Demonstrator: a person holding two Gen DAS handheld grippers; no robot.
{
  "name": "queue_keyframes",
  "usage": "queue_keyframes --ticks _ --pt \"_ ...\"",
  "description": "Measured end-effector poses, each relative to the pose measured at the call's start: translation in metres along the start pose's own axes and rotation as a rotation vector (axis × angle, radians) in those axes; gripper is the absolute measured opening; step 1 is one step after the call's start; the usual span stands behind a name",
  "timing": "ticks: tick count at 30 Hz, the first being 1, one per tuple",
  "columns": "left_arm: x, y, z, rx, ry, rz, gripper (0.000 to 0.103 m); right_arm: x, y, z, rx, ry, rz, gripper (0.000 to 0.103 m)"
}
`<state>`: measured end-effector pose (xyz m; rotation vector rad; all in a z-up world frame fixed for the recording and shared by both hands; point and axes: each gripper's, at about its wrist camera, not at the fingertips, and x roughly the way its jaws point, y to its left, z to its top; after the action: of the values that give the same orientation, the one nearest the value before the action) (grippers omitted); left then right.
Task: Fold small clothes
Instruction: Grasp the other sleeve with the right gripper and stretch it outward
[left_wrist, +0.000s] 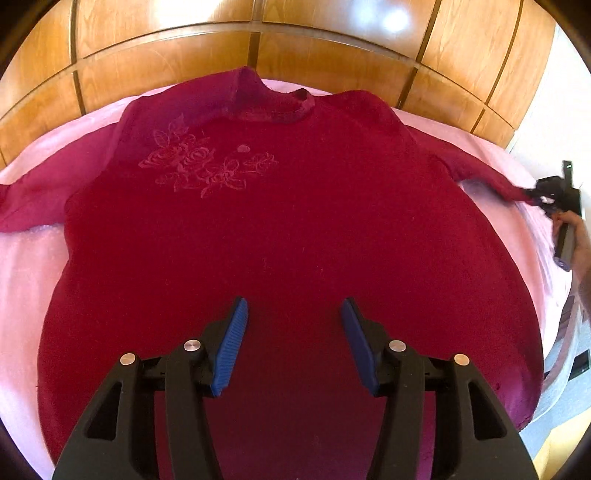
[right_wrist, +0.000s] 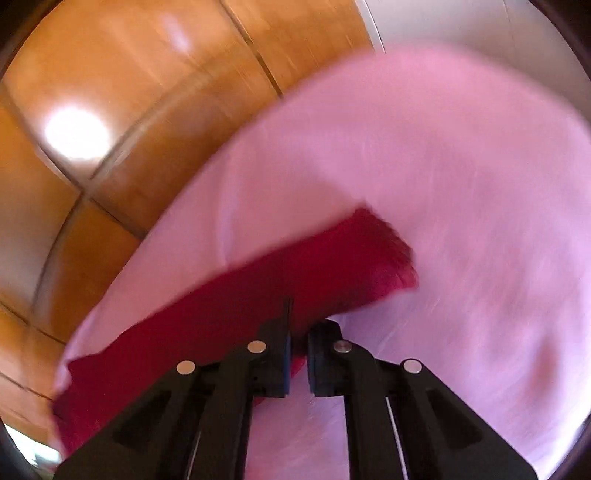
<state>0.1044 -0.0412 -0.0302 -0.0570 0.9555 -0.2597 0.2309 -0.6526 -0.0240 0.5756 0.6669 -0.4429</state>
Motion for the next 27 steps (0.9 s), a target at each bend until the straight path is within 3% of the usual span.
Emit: queue_keyframes --ticks 3,6,8,10,11,13,16,17,21,24,26,27 --pt "0.005 -0.001 0.0 -0.011 0.002 -0.004 0.059 0.009 -0.019 0.005 0.036 0.02 -0.078 0.005" --pt "0.006 -0.005 -0.001 0.017 -0.008 0.017 0.062 0.029 -0.008 -0.004 -0.022 0.069 -0.115 0.007" --pt "0.007 -0.006 0.0 0.019 -0.011 0.024 0.063 0.038 -0.011 -0.005 0.001 0.09 -0.095 0.018" --pt "0.004 -0.003 0.001 0.011 -0.009 0.008 0.063 0.025 -0.005 -0.015 0.027 0.074 -0.05 0.057" --pt "0.002 -0.001 0.002 0.003 -0.01 0.0 0.063 0.019 0.0 -0.015 0.009 0.061 -0.038 0.06" --pt "-0.004 0.006 0.003 -0.025 -0.017 -0.01 0.063 -0.006 0.001 -0.02 -0.033 0.059 0.02 0.06" --pt "-0.014 0.015 0.0 -0.042 -0.037 -0.004 0.063 -0.036 0.032 -0.049 -0.145 0.113 0.176 0.059" --pt "-0.018 0.019 -0.002 -0.042 -0.049 0.009 0.063 -0.046 0.049 -0.066 -0.196 0.158 0.258 0.059" --pt "-0.029 0.032 -0.007 -0.062 -0.071 0.05 0.063 -0.068 0.097 -0.131 -0.336 0.309 0.444 0.059" --pt "-0.038 0.049 -0.014 -0.102 -0.084 0.073 0.063 -0.076 0.129 -0.186 -0.421 0.415 0.531 0.058" --pt "-0.041 0.057 -0.018 -0.118 -0.083 0.086 0.063 -0.077 0.143 -0.215 -0.473 0.472 0.537 0.044" --pt "-0.043 0.063 -0.021 -0.126 -0.077 0.098 0.063 -0.081 0.152 -0.233 -0.539 0.48 0.513 0.015"
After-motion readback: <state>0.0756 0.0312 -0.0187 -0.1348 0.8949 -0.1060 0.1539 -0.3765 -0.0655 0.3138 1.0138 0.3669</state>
